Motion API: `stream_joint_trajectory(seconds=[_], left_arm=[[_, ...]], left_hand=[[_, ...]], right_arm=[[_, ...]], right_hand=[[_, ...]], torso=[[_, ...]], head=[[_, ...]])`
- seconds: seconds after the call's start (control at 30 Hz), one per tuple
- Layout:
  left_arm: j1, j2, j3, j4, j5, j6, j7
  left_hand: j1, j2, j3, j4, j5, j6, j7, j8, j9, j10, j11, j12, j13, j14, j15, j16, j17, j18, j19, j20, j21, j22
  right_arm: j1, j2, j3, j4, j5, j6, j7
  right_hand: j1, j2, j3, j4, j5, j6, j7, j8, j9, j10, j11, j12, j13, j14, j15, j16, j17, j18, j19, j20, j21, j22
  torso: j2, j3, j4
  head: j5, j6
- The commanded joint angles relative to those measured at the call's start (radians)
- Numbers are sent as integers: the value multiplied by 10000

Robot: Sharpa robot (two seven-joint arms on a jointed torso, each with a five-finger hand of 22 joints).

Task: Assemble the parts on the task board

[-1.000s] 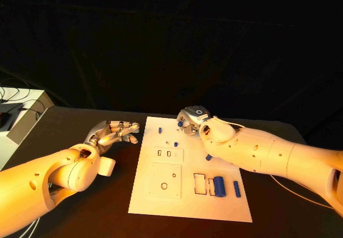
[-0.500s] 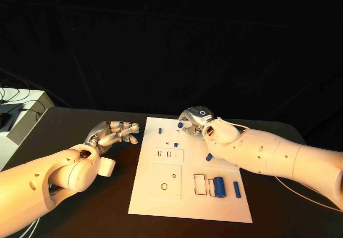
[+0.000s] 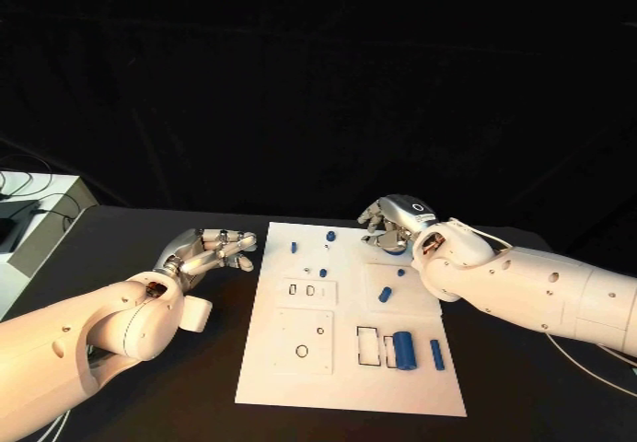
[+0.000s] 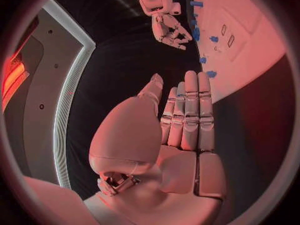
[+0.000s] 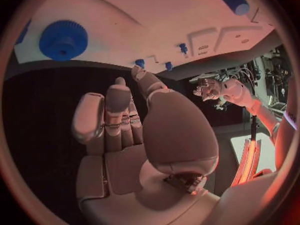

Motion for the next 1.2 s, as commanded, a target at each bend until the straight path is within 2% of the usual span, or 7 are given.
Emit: stream_joint_trajectory(seconds=[0.03, 0.13, 0.2, 0.37, 0.47, 0.63, 1.2], left_arm=[[-5, -6, 7, -11, -32, 194, 96], [-8, -9, 7, -21, -31, 210, 104], [-14, -9, 7, -26, -31, 222, 108], [-30, -5, 7, -24, -31, 244, 113], [-42, -2, 7, -21, -31, 257, 115], [-52, 1, 7, -6, -31, 270, 115], [-58, 18, 9, 87, -51, 299, 153]], left_hand=[[44, 16, -1, -54, -16, -56, -1, -29, -12, -60, 28, -33, -4, 49, -5, -44, 11, 13, -41, 43, 46, -8], [44, 16, -1, -54, -16, -56, -1, -29, -12, -60, 28, -33, -4, 49, -5, -44, 11, 13, -41, 43, 46, -8], [48, 21, 1, -59, -15, -55, -9, -29, -12, -54, 24, -32, -4, 44, -6, -47, 10, 12, -44, 43, 48, -13], [50, 22, 2, -61, -15, -54, -11, -29, -12, -53, 23, -31, -4, 42, -6, -48, 10, 12, -45, 43, 49, -15], [50, 22, 2, -61, -15, -54, -11, -29, -12, -53, 23, -31, -4, 42, -6, -48, 10, 12, -45, 43, 49, -15], [65, 26, 8, -76, -15, -55, -19, -31, -13, -51, 19, -33, -5, 38, -8, -50, 12, 11, -51, 42, 58, -22], [84, 33, 18, -95, -15, -68, -19, -31, -13, -68, 23, -33, -5, 28, -6, -51, 16, 8, -65, 40, 71, -29]], right_arm=[[26, -339, 19, 175, 1527, 490, 401], [36, -558, 24, 150, 1743, 769, 398], [40, -702, 26, 97, 1858, 975, 371], [45, -888, 29, -59, 1958, 1377, 272], [47, -941, 29, -160, 1929, 1509, 191], [52, -974, 30, -330, 1818, 1742, 67], [55, -573, 29, -1159, 1984, 2063, -1]], right_hand=[[48, 223, -787, -63, 189, -132, -56, 15, 4, 226, -639, 2071, 2372, -2, -117, 86, 117, -202, 773, -144, 426, 1136], [-27, 365, -1200, 25, 256, -313, 23, 38, 22, -1576, -537, 5495, 6208, -39, -30, 574, 533, -242, 784, -76, 799, 1354], [-38, 399, -1228, 78, 267, -361, 10, 36, 28, -1667, -479, 6241, 7160, -166, 37, 833, 863, -230, 804, 6, 996, 1468], [-116, 306, -1194, 246, 362, -464, 61, 40, 34, -814, -359, 8432, 9375, -129, 182, 2155, 3144, -306, 851, 164, 1757, 1785], [-120, 235, -1152, 342, 396, -545, 82, 41, 35, -646, -331, 8682, 9744, -109, 233, 2274, 3668, -332, 864, 222, 2058, 1851], [-128, 185, -1132, 354, 506, -633, 115, 19, 26, -449, -304, 8941, 10085, -54, 259, 2358, 4118, -391, 878, 255, 2394, 1926], [-179, 184, -1132, 446, 525, -687, 127, 43, 35, -408, -289, 8964, 10177, -23, 273, 2327, 4267, -389, 878, 278, 2438, 1933]], torso=[[-2, 64, -104], [5, 87, -124], [12, 110, -137], [5, 94, -125], [20, 120, -138], [1, 88, -115], [-2, 74, -109]], head=[[12, 46], [-7, 55], [-2, 60], [-46, 28], [-45, 21], [-128, -15], [-181, -84]])
